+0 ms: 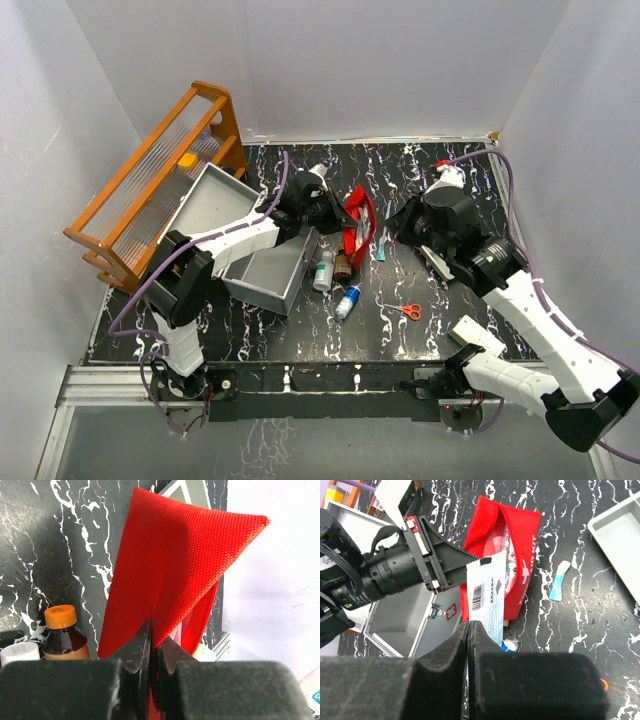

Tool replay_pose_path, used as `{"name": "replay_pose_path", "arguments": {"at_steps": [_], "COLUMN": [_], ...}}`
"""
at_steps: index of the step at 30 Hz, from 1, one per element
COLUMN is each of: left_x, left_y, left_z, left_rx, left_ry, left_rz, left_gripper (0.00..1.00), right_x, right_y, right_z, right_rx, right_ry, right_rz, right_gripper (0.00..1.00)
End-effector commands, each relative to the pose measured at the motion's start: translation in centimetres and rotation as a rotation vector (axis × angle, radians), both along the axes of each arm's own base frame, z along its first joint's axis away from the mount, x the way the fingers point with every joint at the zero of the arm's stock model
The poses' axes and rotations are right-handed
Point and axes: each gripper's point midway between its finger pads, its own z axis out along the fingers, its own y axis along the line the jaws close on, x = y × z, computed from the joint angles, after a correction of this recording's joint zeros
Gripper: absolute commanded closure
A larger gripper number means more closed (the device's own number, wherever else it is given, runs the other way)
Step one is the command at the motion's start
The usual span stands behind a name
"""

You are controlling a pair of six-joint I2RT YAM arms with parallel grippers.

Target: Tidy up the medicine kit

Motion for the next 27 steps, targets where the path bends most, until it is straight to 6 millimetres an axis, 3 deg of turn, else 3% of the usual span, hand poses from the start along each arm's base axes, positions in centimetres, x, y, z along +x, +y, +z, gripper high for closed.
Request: {"name": "replay_pose_path", "arguments": {"at_steps": [1,12,27], "left_x": [0.5,0.0,-0.5], "left_y": [-1.1,-1.2,-1.7], "left_z": [2.2,1.6,2.3], "left_rx": [-0.073,-0.059,-0.081], "left_ry": [-0.014,-0.005,-0.022], "left_rz": [-0.003,-0.035,-0.088], "left_gripper": [1.0,1.0,1.0], "right_x": [2.0,4.7,7.8], "right_y": [1.7,2.5,2.2], "right_z": [3.5,1.2,-3.1], "right_rx": [0.053,-0.051,-0.217], "right_ry": [-0.123,-0.152,-0.149], "right_rz": [0.042,0.062,0.049], "right_gripper": [1.0,1.0,1.0]}}
